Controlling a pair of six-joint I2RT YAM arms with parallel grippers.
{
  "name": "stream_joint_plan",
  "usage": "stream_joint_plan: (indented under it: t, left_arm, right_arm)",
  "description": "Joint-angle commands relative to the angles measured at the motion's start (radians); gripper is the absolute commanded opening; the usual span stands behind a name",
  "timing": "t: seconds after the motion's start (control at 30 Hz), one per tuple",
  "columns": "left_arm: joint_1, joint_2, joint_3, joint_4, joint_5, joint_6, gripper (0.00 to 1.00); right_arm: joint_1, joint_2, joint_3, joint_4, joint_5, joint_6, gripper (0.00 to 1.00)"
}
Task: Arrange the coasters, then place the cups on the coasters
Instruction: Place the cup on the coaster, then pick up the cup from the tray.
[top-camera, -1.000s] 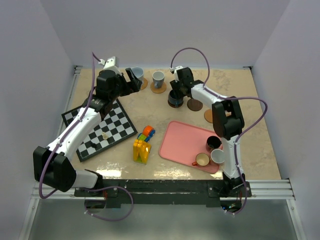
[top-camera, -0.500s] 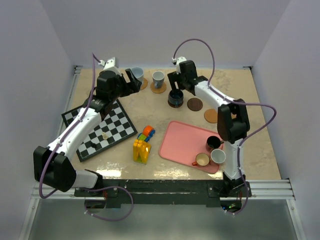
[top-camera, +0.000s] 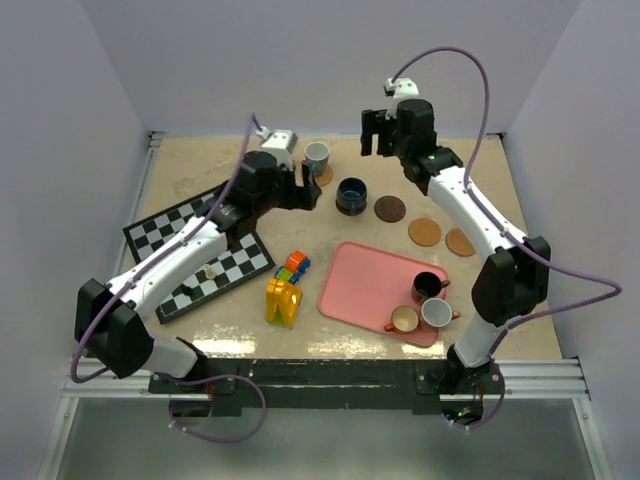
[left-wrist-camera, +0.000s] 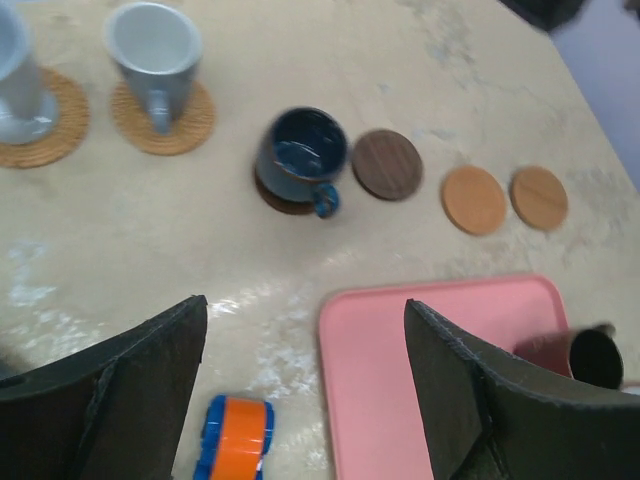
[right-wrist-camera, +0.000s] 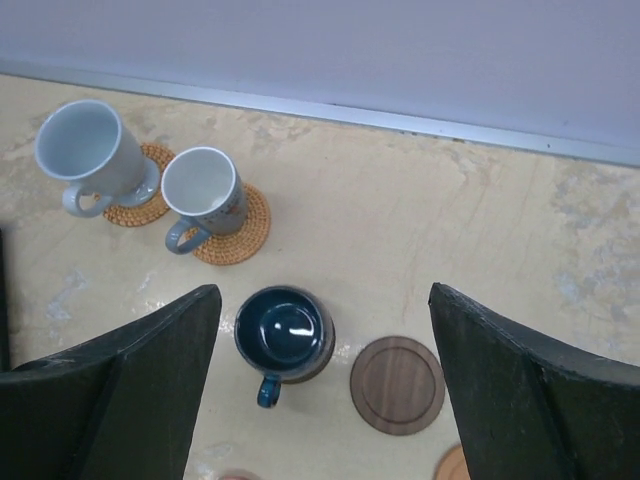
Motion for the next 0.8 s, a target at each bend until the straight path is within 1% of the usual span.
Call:
stream_joint_plan:
  t: [0.0, 0.17, 0.27, 0.43, 0.53, 0.67, 0.77]
  left_arm:
    - [-0.126, 0.057, 0.047, 0.005, 0.088, 0.123, 0.83]
    - [-0.297, 0.175, 0.066, -0.002, 0.155, 0.195, 0.82]
    - [-0.379, 0.249, 0.079, -0.001, 0.187, 0.189, 0.81]
    - [-0.466, 0.371, 0.131, 0.001, 0.224, 0.192, 0.8]
    - [-0.52, 0.44, 0.155, -0.007, 0.18, 0.181, 0.8]
    - [-0.578, 0.511, 0.224, -0.094, 0.106, 0.155, 0.79]
    - [-0.595, 0.514, 0.225, -0.092, 0.113, 0.141, 0.8]
  right_arm:
    - [-0.069, -0.119, -0.077, -0.01, -0.029, 0.113, 0.88]
    - [-0.156, -0.288, -0.129, -0.041, -0.072, 0.205, 0.88]
    - [-0.161, -0.38, -0.135, -0.058, -0.053, 0.196, 0.88]
    - [-0.164, -0.484, -0.143, -0.122, -0.01, 0.162, 0.88]
    - [-0.164, -0.559, -0.222, -0.093, -0.002, 0.154, 0.88]
    - [-0.164, -0.633, -0.282, -0.088, -0.022, 0.182, 0.88]
    - [-0.164, -0.667, -0.321, -0.084, -0.052, 0.194, 0.88]
